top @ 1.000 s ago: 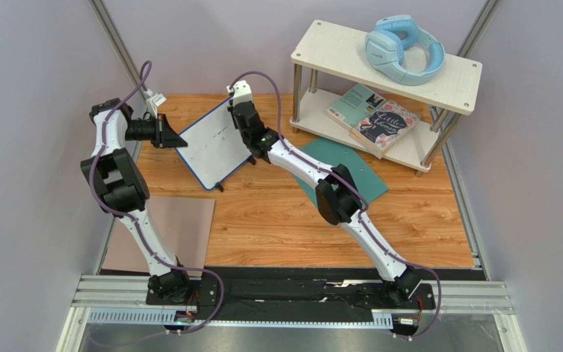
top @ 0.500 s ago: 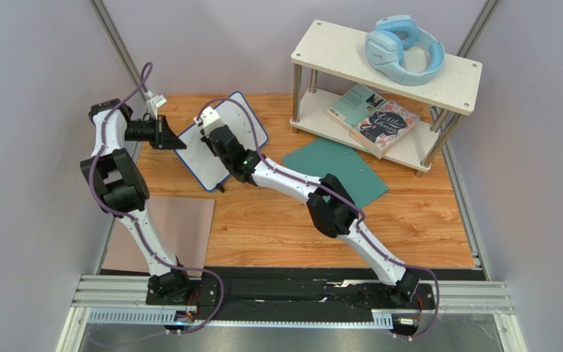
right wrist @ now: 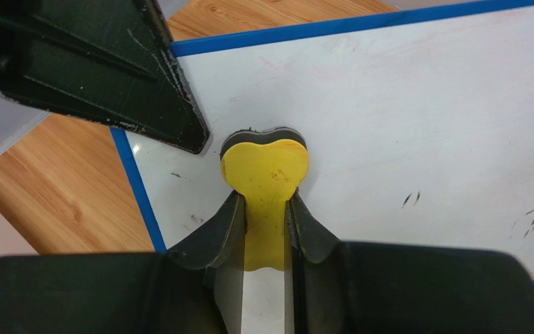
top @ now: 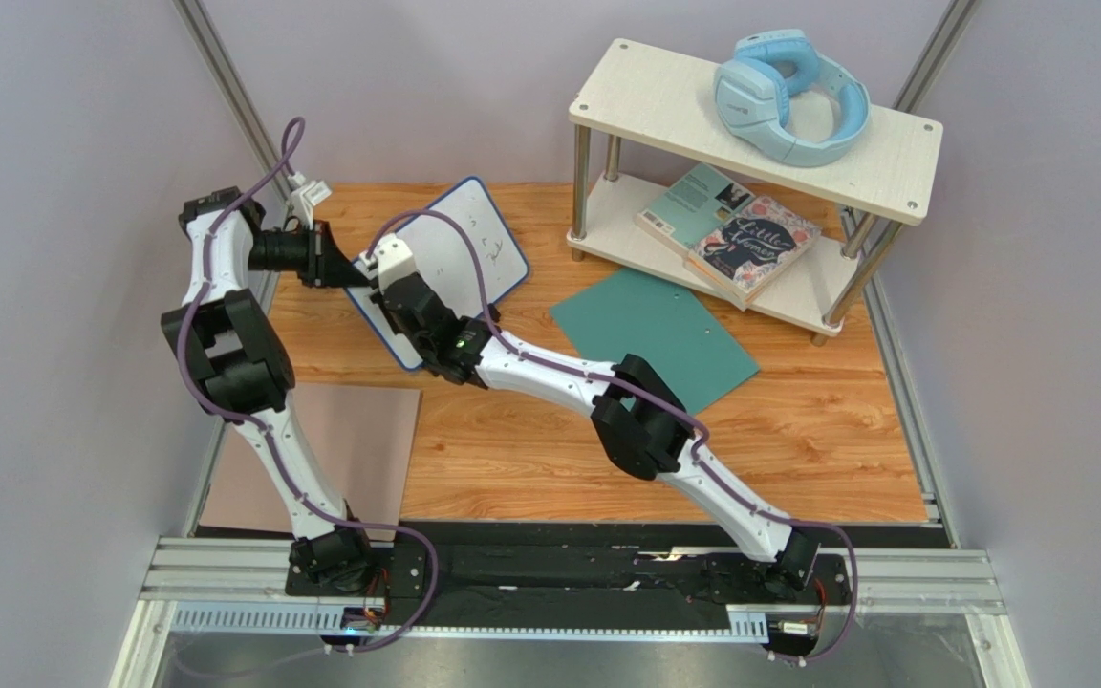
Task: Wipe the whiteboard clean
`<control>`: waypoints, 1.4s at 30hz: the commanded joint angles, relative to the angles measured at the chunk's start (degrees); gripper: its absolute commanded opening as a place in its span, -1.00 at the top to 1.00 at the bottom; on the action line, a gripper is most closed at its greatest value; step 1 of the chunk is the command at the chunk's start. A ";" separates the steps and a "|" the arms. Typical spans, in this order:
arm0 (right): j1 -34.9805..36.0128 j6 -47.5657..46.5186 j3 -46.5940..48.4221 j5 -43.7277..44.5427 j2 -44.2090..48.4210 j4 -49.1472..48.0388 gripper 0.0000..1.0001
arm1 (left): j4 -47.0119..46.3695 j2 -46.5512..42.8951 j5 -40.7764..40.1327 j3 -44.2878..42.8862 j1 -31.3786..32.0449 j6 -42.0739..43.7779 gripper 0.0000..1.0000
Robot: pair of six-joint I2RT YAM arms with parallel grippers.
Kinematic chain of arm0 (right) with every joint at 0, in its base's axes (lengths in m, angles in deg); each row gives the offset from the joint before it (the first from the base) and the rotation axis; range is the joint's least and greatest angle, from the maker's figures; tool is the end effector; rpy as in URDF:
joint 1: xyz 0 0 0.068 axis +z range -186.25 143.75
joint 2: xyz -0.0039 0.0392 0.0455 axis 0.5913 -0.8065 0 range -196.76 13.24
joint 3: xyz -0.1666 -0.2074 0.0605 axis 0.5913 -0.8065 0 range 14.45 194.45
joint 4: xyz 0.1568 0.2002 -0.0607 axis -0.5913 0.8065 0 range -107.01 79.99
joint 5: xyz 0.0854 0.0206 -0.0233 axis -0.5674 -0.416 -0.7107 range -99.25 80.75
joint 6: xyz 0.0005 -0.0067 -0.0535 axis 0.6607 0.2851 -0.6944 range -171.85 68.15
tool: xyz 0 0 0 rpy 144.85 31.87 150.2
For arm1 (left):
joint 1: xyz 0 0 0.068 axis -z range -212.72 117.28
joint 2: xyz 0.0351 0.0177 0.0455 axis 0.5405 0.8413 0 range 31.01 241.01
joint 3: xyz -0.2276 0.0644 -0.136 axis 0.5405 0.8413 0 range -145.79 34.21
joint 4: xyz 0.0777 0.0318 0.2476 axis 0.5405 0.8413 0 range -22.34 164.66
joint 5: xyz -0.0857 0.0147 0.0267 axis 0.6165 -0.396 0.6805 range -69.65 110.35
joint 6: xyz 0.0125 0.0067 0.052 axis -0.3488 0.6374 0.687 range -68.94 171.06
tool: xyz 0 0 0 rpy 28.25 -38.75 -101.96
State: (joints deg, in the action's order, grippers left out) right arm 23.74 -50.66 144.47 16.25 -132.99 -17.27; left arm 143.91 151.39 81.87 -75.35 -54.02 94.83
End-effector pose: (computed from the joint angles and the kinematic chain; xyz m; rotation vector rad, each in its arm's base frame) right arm 0.3101 0.5063 0.2202 -0.6191 1.7274 0.3417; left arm 0.3935 0.1196 0.2633 0.4799 2.2370 -1.1165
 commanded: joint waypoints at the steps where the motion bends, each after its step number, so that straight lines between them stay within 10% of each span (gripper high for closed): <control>1: -6.19 10.04 -0.29 8.26 -1.51 3.41 1.00 | 8.48 -0.58 4.40 -2.41 1.96 5.89 1.00; 17: -19.64 23.86 -1.26 -1.59 -0.54 8.50 1.00 | 9.97 -0.67 3.52 -2.33 1.88 7.47 1.00; 42: -9.10 22.19 -13.58 -7.90 4.48 -4.24 1.00 | 9.97 -0.49 4.05 -2.86 1.96 6.94 1.00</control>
State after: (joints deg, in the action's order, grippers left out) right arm 10.17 -29.06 128.60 17.34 -126.70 -16.00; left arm 146.05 151.89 82.46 -76.00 -53.80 94.46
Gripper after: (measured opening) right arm 0.216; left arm 0.032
